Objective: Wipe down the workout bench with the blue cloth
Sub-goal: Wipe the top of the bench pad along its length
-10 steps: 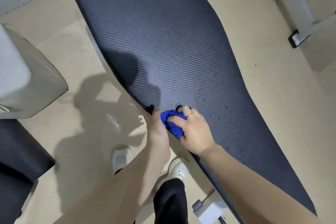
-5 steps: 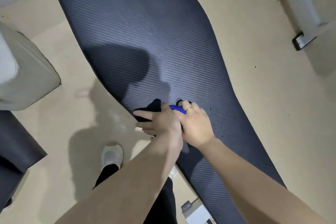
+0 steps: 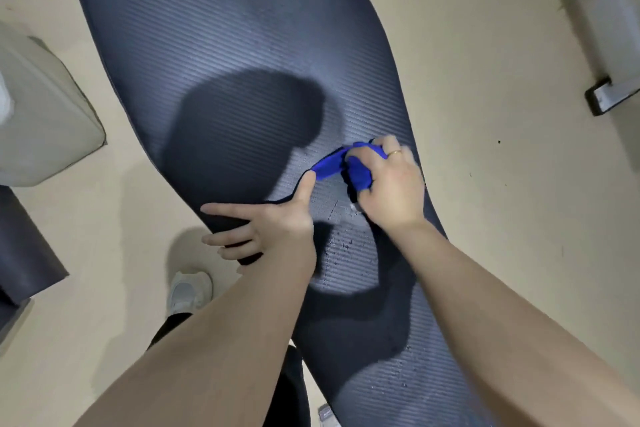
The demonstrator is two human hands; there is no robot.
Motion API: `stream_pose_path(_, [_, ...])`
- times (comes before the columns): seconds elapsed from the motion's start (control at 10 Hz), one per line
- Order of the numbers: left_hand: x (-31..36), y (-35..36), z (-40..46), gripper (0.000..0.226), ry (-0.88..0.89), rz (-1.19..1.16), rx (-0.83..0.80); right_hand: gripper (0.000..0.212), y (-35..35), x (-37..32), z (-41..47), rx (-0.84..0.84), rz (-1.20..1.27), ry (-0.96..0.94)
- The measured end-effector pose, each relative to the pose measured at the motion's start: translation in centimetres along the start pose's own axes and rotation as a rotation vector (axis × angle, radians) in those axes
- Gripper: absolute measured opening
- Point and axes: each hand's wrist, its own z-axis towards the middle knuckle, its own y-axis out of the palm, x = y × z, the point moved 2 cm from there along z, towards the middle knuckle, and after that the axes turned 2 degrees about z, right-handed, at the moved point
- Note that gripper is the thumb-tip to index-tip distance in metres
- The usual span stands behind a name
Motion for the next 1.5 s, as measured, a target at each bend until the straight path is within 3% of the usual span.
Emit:
stream_pose_path(0.1, [0.1,0.5,0.6,0.15,-0.021,0.028,-0.002,0.042,-0.9,1.9,6.0,0.151,0.016,0.174])
stream_pose_path(0.2, [0.2,0.6,1.0,0.152,-0.05,0.032,-0.041,0.042,-1.1,2.4,6.5,0.148,0.017,0.199])
stream_pose_path(0.4, [1.0,-0.6,0.6,0.153,-0.079,0.096,-0.11,0.027,-1.0,2.1,0.9,-0.04,0.002,-0.006])
stream_pose_path(0.6, [0.9,-0.3,0.9,0.154,-0.07,0.133,-0.092,0.04,-0.8,0.9,4.1,0.107,-0.013,0.319])
stream_pose_path(0.7, [0.8,-0.5,1.1,0.149,-0.061,0.062,-0.146,0.033,0.9,-2.1,0.0,0.091,0.02,0.257])
stream_pose_path(0.8, [0.3,-1.0,1.3,0.119,-0.018,-0.127,-0.17,0.039,2.6,-4.5,-5.4,-0.085,0.071,-0.003])
stream_pose_path(0.9, [-0.2,-2.1,1.3,0.089,0.066,-0.161,-0.237,0.037,2.1,-3.8,-5.4,-0.147,0.065,-0.043])
stream_pose_path(1.0, [-1.4,-3.2,1.8,0.075,0.135,-0.286,-0.299,0.034,1.9,-3.1,-3.4,0.018,0.06,0.29])
stream_pose_path(1.1, [-4.4,-2.7,4.1,0.063,0.157,-0.576,-0.362,0.034,3.0,-5.5,-4.4,0.074,0.01,0.345])
stream_pose_path(1.2, [-6.2,-3.7,4.2,0.056,0.187,-0.772,-0.601,0.036,4.7,-9.2,-8.1,-0.093,0.038,0.055])
stream_pose_path(1.3, [-7.7,-4.9,4.2,0.066,0.227,-0.787,-0.681,0.037,5.1,-10.2,-9.9,-0.224,0.05,-0.188])
stream_pose_path(1.4, [-8.3,-6.1,5.1,0.041,0.396,-0.603,-0.669,0.031,4.4,-7.9,-8.0,-0.074,0.139,0.096])
stream_pose_path(1.5, [-9.0,-5.8,7.7,0.036,0.483,-0.534,-0.667,0.029,4.2,-6.3,-7.4,0.181,0.112,0.442])
